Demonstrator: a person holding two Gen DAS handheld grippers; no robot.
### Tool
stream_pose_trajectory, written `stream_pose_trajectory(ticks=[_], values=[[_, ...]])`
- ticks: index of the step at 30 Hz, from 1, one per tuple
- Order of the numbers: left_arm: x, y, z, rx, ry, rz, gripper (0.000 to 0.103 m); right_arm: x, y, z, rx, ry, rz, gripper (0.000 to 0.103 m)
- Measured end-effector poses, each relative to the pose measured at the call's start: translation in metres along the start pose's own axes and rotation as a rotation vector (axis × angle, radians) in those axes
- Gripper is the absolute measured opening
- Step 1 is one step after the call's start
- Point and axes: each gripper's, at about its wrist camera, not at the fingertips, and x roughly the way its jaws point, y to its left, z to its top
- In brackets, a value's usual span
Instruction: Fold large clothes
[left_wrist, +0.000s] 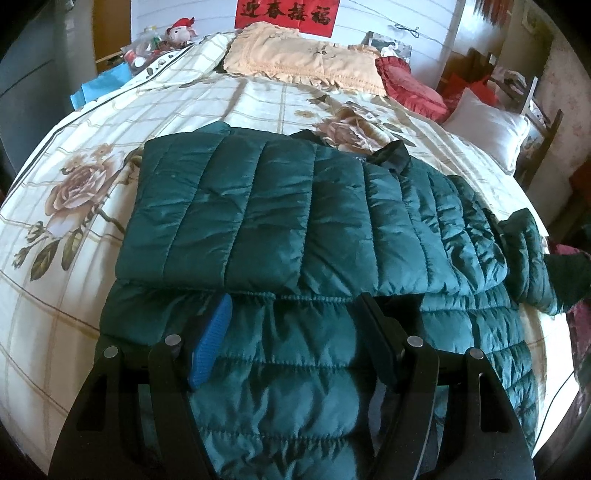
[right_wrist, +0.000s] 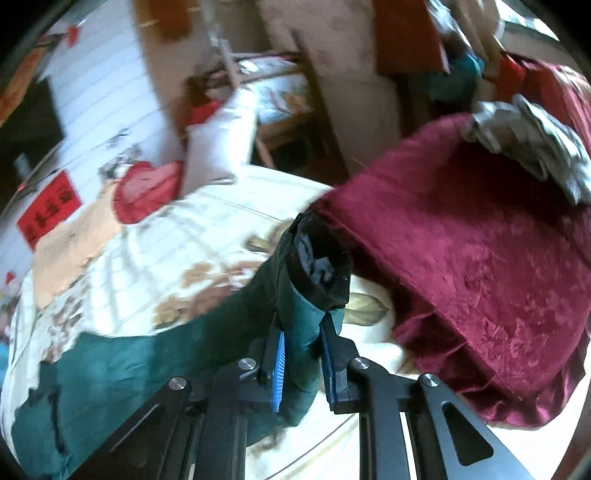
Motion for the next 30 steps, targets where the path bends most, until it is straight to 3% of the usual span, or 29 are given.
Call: stream_pose_trajectory(ticks=[10,30], values=[[-0.017,0.006,0.002,-0.007,-0.038,-0.009,0.069,-0.042,0.069,0.007,-0.130,-0.036,0.164,0.013],[-0.029,0.046,0.006,-0.074,-0.061,-0.003,0.069,-0.077,0.225,-0.032,-0.308,0.097,0.570,0.013]])
